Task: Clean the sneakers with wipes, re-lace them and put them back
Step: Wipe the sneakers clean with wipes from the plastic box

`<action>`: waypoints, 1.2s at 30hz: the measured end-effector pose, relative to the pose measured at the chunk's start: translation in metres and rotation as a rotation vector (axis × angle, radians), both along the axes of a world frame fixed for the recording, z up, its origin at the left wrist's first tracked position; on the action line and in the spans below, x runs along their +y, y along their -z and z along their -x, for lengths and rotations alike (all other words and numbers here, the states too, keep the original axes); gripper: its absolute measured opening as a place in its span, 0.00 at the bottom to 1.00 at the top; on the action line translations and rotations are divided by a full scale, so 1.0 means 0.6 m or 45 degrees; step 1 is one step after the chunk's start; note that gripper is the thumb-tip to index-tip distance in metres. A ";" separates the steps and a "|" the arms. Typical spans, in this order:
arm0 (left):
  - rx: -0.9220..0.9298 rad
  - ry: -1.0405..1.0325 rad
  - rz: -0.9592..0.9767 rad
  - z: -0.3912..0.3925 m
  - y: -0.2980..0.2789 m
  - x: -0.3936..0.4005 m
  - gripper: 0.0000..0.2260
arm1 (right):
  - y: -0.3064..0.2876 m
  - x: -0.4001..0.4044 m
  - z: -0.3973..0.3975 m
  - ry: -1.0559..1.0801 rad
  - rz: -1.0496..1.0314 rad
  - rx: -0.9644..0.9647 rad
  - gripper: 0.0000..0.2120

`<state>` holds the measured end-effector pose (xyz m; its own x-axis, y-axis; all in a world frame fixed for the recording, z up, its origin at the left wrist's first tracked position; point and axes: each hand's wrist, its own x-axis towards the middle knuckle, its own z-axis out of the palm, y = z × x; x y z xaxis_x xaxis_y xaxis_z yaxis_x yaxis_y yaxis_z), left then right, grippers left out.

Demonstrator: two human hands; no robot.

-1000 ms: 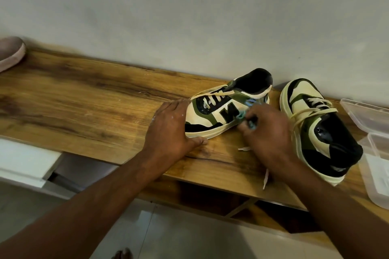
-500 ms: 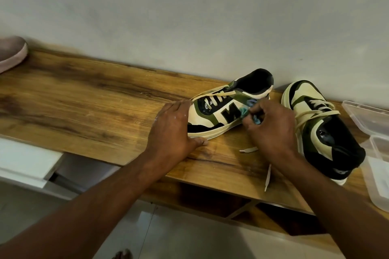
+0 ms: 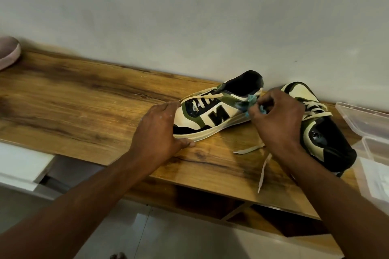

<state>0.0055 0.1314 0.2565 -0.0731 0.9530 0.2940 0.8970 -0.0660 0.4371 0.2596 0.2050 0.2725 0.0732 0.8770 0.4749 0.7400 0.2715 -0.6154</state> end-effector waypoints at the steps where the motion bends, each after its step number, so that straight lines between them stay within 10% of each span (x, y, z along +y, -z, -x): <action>1: 0.012 0.004 0.003 0.003 -0.001 -0.001 0.44 | -0.002 0.000 -0.002 0.038 0.017 0.014 0.04; 8: 0.040 0.023 0.037 0.011 -0.007 -0.004 0.44 | 0.023 -0.071 0.091 -0.410 0.026 -0.171 0.08; 16: 0.047 0.021 0.033 0.021 -0.009 -0.013 0.43 | 0.000 -0.006 0.017 0.003 0.011 0.051 0.04; 23: 0.038 0.009 0.050 0.020 -0.012 -0.017 0.44 | 0.023 -0.045 0.094 -0.368 -0.056 -0.125 0.08; 31: 0.077 -0.029 0.054 0.018 -0.016 -0.026 0.44 | 0.000 0.008 0.044 0.028 -0.038 0.003 0.03; 36: 0.074 -0.030 0.055 0.019 -0.016 -0.026 0.44 | 0.022 -0.033 0.111 -0.335 -0.052 -0.121 0.08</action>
<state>-0.0061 0.1157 0.2660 -0.0797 0.9632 0.2568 0.9221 -0.0266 0.3861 0.1932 0.1852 0.2595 -0.2010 0.8398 0.5042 0.6946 0.4852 -0.5312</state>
